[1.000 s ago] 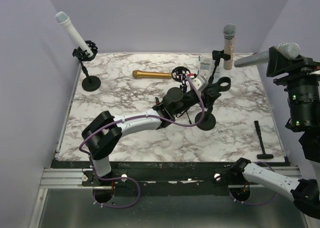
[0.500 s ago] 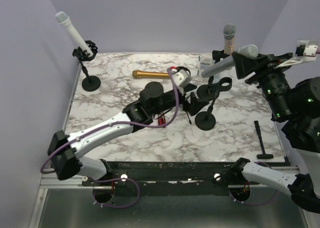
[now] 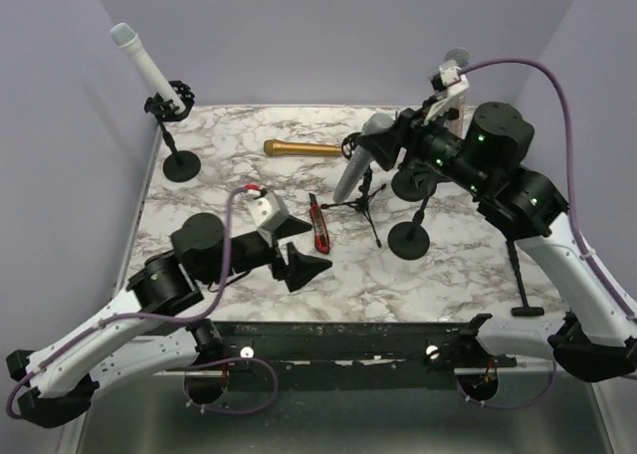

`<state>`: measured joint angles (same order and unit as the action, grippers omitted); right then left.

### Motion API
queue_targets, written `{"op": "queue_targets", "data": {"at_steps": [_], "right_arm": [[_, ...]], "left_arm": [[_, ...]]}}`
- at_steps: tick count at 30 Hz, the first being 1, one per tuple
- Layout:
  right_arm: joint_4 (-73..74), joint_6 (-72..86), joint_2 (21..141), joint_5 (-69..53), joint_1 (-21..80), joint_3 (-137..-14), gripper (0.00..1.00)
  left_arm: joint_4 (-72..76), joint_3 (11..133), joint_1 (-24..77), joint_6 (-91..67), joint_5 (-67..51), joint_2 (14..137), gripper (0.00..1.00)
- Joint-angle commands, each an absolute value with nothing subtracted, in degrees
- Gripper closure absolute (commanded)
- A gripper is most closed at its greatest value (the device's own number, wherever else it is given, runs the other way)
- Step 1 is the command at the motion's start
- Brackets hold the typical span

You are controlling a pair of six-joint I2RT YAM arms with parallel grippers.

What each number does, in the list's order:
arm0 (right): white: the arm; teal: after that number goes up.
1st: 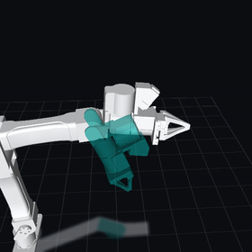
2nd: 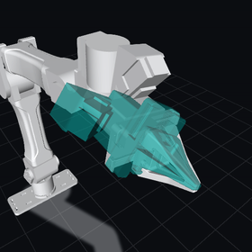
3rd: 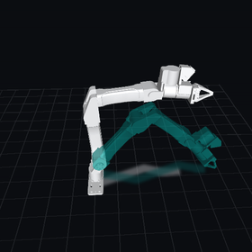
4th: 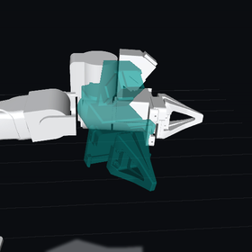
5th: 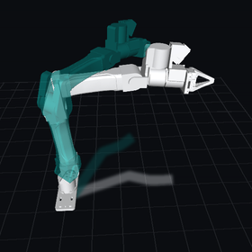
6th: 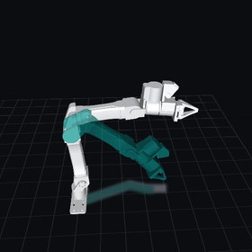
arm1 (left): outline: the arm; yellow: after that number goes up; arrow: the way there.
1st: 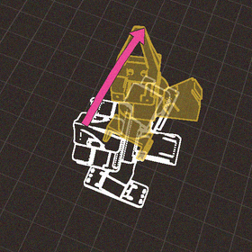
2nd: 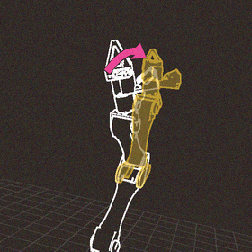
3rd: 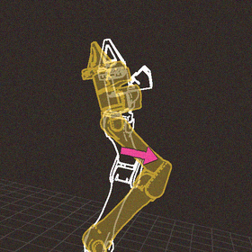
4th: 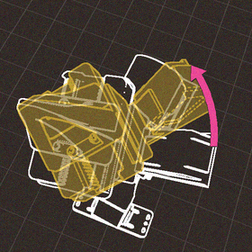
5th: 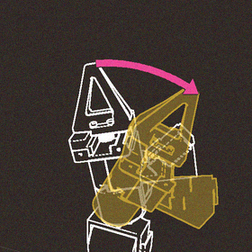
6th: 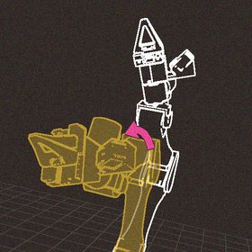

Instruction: Remove the microphone from the stand

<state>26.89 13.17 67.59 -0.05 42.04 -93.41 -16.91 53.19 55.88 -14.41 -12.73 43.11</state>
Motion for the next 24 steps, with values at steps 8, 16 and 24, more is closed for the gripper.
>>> {"op": "queue_targets", "data": {"at_steps": [8, 16, 24], "right_arm": [[22.06, 22.43, 70.89, -20.60, 42.70, -85.32, 0.99], [19.51, 27.79, 71.92, -16.20, 44.21, -81.40, 0.99], [17.80, 28.52, 73.42, -16.56, 45.66, -80.59, 0.99]], "left_arm": [[-28.70, 62.79, 55.29, -30.70, 13.83, 41.52, 0.01], [-25.89, 62.23, 54.49, -33.14, 11.56, 49.04, 0.14], [-24.06, 61.68, 54.40, -31.57, 11.16, 52.80, 0.38]]}}
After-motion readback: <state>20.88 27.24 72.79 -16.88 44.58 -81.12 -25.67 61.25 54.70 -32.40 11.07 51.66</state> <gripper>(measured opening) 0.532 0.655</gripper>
